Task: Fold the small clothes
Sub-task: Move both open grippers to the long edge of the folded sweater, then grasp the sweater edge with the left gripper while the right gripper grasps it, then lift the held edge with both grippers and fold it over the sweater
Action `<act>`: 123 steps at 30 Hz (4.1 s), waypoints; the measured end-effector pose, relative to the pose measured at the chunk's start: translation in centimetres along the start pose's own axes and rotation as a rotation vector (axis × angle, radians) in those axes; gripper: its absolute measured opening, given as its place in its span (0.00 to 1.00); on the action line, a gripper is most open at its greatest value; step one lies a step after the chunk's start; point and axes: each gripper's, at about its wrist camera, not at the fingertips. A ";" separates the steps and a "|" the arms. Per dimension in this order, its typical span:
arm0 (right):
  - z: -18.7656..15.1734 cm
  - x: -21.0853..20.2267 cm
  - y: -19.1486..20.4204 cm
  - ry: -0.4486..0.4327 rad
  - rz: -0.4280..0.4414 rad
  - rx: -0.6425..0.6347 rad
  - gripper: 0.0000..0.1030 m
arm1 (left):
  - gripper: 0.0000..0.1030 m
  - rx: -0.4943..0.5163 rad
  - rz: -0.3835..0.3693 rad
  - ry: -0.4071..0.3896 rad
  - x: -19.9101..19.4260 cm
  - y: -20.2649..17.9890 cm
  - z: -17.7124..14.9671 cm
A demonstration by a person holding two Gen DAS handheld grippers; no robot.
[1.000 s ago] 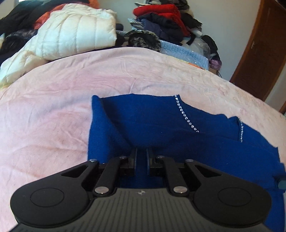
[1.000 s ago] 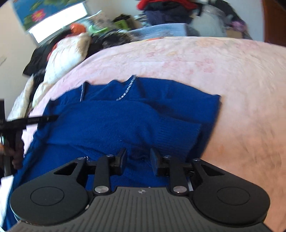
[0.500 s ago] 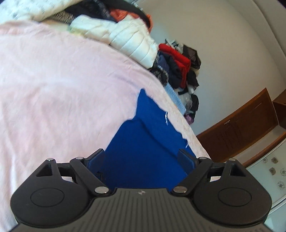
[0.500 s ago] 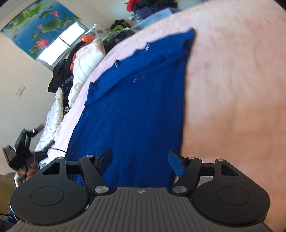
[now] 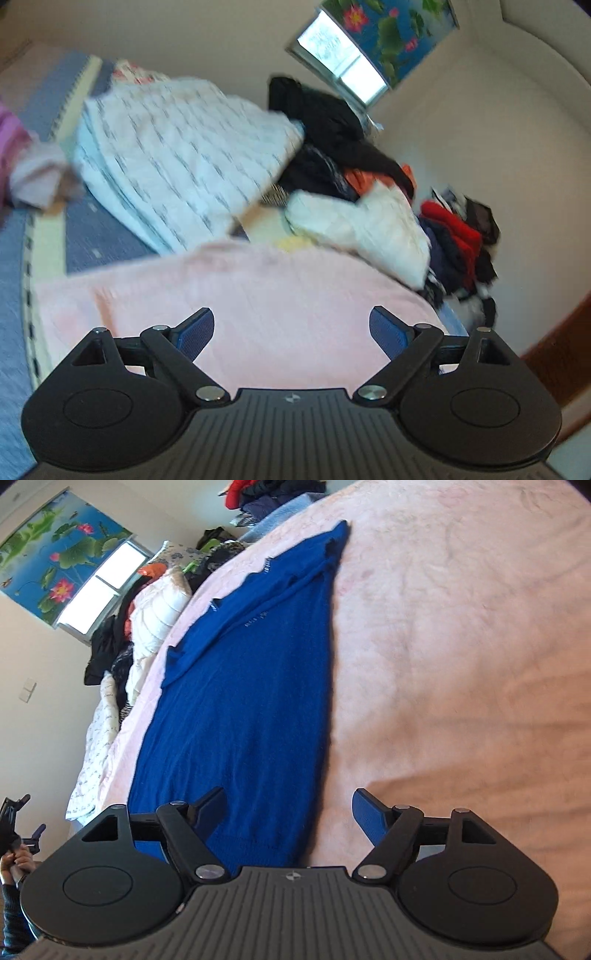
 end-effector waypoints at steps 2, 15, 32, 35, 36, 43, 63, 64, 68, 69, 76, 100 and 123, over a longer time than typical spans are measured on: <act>-0.5 -0.1 -0.3 -0.017 0.014 0.011 0.76 | 0.89 0.012 -0.101 0.218 3.8 -1.1 -4.6; -2.3 -1.4 -0.7 0.004 0.026 0.062 0.77 | 0.89 -0.048 -0.337 0.658 10.8 -3.3 -17.9; -3.6 0.5 -1.4 0.135 0.287 0.242 0.89 | 0.88 -0.033 -0.446 0.795 12.1 -6.4 -21.1; -3.5 0.7 -1.1 0.151 0.291 0.244 0.86 | 0.79 -0.035 -0.431 0.797 12.1 -6.2 -21.0; -3.4 0.7 -1.2 0.155 0.295 0.251 0.86 | 0.71 -0.033 -0.424 0.795 12.1 -6.1 -20.9; -3.7 2.2 -1.5 0.211 0.214 0.269 0.29 | 0.38 -0.020 -0.379 0.822 12.3 -5.5 -21.0; 1.3 0.6 -0.5 0.103 0.396 0.251 0.09 | 0.06 0.002 -0.475 0.719 12.6 -9.4 -15.6; 2.0 0.6 -0.3 0.094 0.403 0.244 0.09 | 0.06 0.007 -0.482 0.711 12.8 -9.9 -15.2; 5.4 0.7 0.7 0.059 0.437 0.202 0.09 | 0.06 0.024 -0.505 0.680 14.5 -12.3 -13.5; 6.2 0.8 1.0 0.050 0.446 0.192 0.09 | 0.06 0.029 -0.511 0.673 15.0 -12.9 -13.1; 12.3 2.5 1.8 -0.009 0.504 0.166 0.09 | 0.06 0.062 -0.548 0.620 18.9 -18.1 -9.9; 32.1 19.8 -5.6 -0.080 0.455 0.425 0.09 | 0.06 0.068 -0.436 0.596 42.0 -29.8 -7.5; 34.4 21.8 2.7 -0.072 0.085 -0.066 0.46 | 0.86 0.745 -0.262 0.246 39.3 -37.2 -13.8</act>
Point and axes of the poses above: each gripper's, at about its wrist camera, not at the fingertips, and x roughly the way its jaws point, y to its left, z to its top, and after that the axes turned 1 degree about x, right-handed
